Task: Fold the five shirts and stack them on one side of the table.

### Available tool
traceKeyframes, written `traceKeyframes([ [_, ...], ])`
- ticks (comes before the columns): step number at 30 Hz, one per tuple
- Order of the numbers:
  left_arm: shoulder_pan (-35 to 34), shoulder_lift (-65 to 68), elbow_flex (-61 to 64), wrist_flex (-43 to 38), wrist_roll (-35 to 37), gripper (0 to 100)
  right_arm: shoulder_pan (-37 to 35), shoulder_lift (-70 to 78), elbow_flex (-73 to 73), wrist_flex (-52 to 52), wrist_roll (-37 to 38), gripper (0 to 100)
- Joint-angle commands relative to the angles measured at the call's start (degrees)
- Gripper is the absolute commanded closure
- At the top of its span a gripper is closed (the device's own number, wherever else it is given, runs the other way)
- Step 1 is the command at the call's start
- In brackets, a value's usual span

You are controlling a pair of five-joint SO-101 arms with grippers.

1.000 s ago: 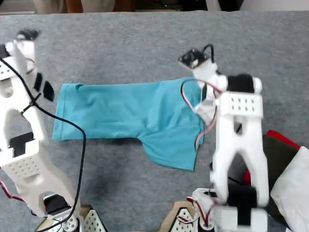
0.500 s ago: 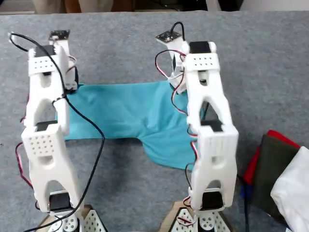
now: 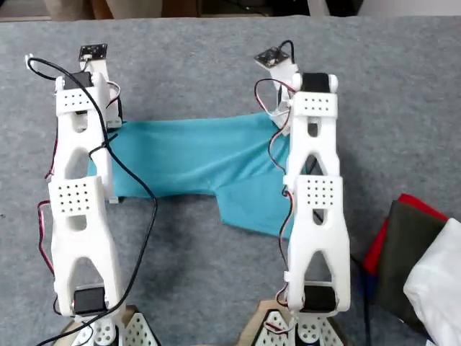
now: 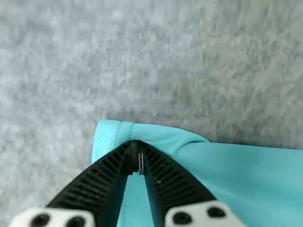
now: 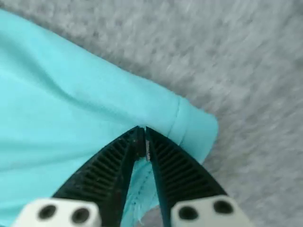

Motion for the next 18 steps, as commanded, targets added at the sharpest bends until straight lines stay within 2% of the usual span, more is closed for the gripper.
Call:
traceKeyframes([
  [1,0.09,2.95,-7.91,-0.26,0.18,98,-2.42,0.57,-3.74,-3.08,2.64,96.9],
  [6,-0.35,6.02,-11.25,-0.18,0.53,98,-2.77,-1.01,-2.77,-4.31,2.64,96.9],
  [16,-2.02,3.38,-12.84,-0.18,0.62,98,-2.95,-6.64,-2.95,-4.4,2.37,96.9],
  [18,-2.11,3.47,-12.84,0.79,0.62,98,-2.51,-7.43,-4.53,-1.58,0.88,96.9],
])
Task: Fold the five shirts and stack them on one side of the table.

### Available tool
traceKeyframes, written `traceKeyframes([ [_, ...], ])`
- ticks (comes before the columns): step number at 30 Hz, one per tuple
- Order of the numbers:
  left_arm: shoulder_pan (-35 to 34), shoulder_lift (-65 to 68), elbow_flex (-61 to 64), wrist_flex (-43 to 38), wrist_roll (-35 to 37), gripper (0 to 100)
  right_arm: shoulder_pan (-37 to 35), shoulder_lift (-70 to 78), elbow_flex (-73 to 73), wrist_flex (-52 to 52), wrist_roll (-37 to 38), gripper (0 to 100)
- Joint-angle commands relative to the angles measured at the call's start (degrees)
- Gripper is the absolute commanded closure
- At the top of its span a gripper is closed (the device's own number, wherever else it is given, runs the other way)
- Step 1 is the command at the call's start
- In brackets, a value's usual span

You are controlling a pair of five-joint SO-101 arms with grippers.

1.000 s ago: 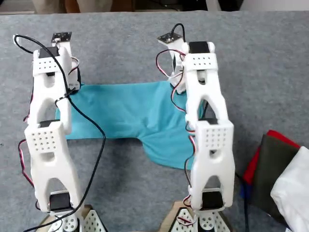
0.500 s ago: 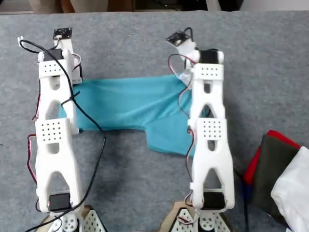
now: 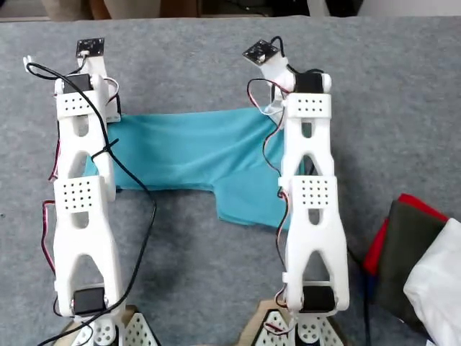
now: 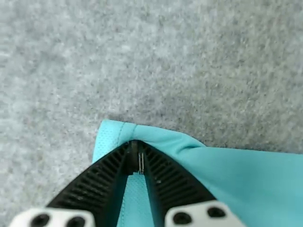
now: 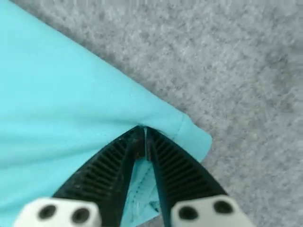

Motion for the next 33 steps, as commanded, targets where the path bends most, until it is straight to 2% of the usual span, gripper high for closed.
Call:
traceKeyframes([
  [1,-1.49,-3.21,-2.64,2.02,0.62,98,-0.57,-8.4,-4.7,3.6,-3.16,96.9],
  [4,-1.23,-3.82,-4.13,7.21,0.18,98,-0.57,-16.22,-2.77,5.89,-4.13,96.9],
  [8,-1.67,-6.9,-13.8,14.95,0.18,98,-0.92,-23.6,-2.24,8.44,-4.31,96.9],
  [11,-1.67,-8.75,-17.93,17.23,0.18,98,-1.01,-26.33,-1.01,10.81,-4.66,96.9],
  [14,-2.02,-9.8,-16.0,17.32,0.26,98,-0.57,-26.77,1.36,11.16,-7.03,96.9],
  [20,-4.75,-14.73,-1.41,17.41,0.26,98,-1.19,-28.44,12.09,11.34,-12.22,96.9],
  [23,-4.92,-20.97,10.29,17.49,-0.09,98,-1.54,-31.43,20.09,11.34,-16.18,96.9],
  [26,-3.87,-29.14,22.68,17.05,-0.26,98,-1.63,-33.01,27.12,9.85,-17.05,96.9],
  [30,-2.02,-33.27,35.69,8.97,0.26,98,-1.27,-30.99,30.81,3.43,-16.62,96.9],
  [33,-0.88,-32.57,42.11,3.25,3.6,98,-1.27,-26.68,31.87,-0.79,-15.91,96.9],
])
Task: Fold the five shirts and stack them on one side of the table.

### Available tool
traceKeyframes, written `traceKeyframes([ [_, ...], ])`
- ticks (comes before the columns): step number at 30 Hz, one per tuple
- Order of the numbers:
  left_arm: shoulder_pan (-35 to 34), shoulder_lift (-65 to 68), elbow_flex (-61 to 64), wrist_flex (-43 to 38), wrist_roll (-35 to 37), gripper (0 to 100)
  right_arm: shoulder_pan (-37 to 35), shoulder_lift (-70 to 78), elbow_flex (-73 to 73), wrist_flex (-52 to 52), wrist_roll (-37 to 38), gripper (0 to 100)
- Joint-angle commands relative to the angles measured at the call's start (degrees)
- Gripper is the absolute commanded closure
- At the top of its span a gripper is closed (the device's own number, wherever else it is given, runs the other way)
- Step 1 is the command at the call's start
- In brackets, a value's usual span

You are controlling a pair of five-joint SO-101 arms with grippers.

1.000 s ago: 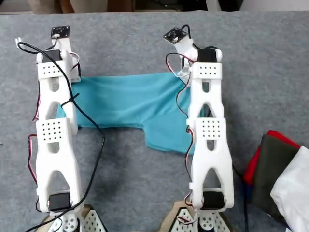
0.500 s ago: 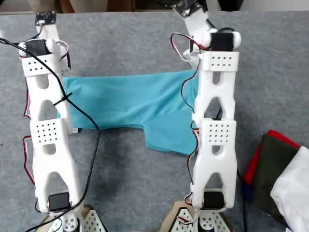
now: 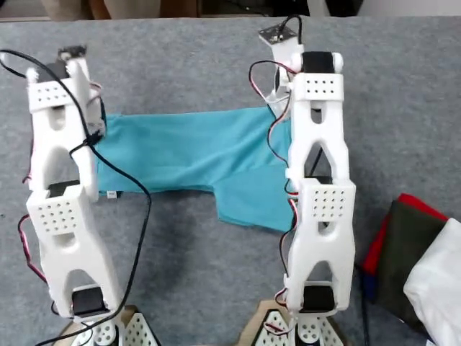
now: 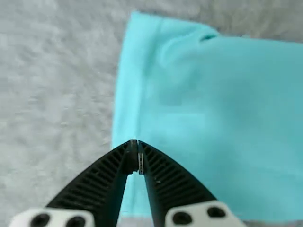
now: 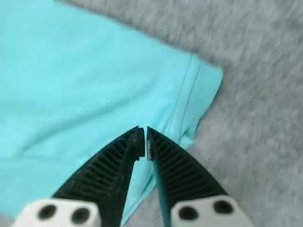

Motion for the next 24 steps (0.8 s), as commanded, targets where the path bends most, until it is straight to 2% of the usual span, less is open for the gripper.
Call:
traceKeyframes([
  [1,1.14,-2.24,7.03,-6.33,3.87,98,-0.75,2.86,0.04,-4.48,0.79,96.9],
  [5,0.79,3.38,7.03,-8.62,10.02,98,-0.48,10.42,-1.45,-9.32,2.02,96.9],
  [12,1.67,12.35,-7.12,-8.44,13.89,98,-0.66,18.95,-13.23,-13.98,7.82,96.9],
  [18,2.81,20.62,-21.1,-7.74,14.51,98,-0.75,24.22,-18.33,-18.73,12.84,96.9],
  [24,3.16,26.59,-32.18,-2.9,14.59,98,-0.75,24.75,-18.33,-23.21,13.54,96.9],
])
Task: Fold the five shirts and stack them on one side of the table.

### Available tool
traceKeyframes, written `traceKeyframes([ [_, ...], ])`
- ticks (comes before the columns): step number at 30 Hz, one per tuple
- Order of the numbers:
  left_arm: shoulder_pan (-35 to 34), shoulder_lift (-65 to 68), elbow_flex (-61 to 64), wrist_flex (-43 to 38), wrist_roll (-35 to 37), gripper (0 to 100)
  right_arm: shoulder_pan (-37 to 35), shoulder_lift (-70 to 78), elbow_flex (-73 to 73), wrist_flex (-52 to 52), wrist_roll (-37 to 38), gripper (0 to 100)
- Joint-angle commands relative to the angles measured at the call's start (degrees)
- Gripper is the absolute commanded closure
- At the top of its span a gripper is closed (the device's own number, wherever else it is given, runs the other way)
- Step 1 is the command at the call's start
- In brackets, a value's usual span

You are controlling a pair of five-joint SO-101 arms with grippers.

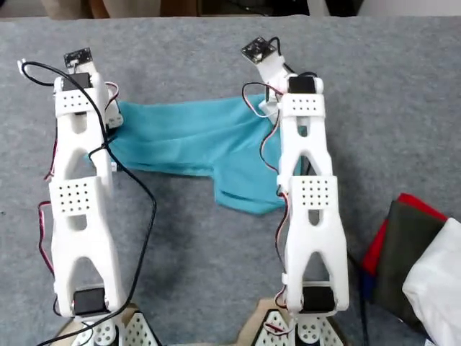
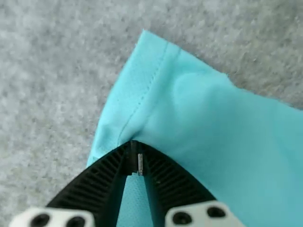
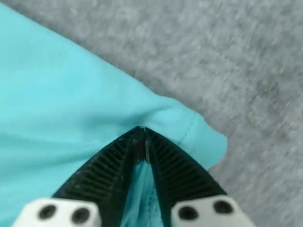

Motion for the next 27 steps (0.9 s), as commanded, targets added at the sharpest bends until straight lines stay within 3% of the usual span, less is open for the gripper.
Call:
traceKeyframes([
  [1,0.88,2.77,-6.59,2.73,0.53,98,-0.4,-0.13,-1.89,-3.08,0.53,96.9],
  [13,0.35,4.7,-10.64,6.68,0.53,98,-0.4,-0.13,-3.47,-6.68,0.18,96.9],
  [17,0.53,3.21,-16.53,13.19,-0.53,98,-0.31,-3.65,-12.62,4.22,0.18,96.9],
  [21,0.44,0.4,-19.25,13.71,-3.25,98,-0.92,-7.25,-19.21,9.32,0.18,96.9],
  [27,0.88,-10.86,-12.48,13.89,-9.14,98,-1.01,-13.32,-19.03,17.23,0.35,96.9],
])
